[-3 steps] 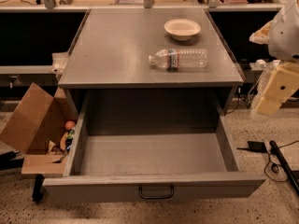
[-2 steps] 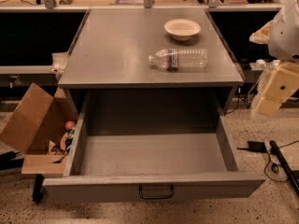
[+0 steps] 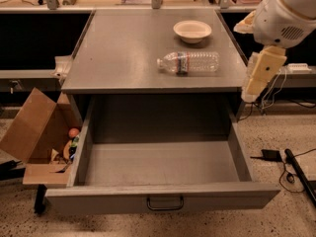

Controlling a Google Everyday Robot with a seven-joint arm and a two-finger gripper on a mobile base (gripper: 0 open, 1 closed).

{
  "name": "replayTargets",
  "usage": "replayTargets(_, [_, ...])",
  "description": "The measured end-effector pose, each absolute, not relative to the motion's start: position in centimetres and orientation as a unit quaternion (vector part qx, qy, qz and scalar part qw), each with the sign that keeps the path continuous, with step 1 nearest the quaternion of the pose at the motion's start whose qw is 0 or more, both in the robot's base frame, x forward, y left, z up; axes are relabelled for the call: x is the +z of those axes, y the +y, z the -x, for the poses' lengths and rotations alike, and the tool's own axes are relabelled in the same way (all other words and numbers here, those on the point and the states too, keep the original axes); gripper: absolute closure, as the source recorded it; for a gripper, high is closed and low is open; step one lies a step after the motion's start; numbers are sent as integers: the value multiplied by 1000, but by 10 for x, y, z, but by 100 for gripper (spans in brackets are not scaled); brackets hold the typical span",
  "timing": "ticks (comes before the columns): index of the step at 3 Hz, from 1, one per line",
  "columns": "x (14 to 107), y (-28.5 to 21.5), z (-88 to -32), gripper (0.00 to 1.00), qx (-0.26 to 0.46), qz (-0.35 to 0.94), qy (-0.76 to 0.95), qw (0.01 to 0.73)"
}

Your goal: Place water bottle into top drawer

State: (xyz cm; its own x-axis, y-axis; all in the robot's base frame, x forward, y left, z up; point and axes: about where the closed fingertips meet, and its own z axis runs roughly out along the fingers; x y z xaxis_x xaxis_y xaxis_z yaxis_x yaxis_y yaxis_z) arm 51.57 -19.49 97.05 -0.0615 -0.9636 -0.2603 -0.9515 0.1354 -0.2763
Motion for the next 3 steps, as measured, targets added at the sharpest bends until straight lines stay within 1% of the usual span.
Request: replayTargets(3, [924, -171, -613, 0, 35, 672, 708, 214])
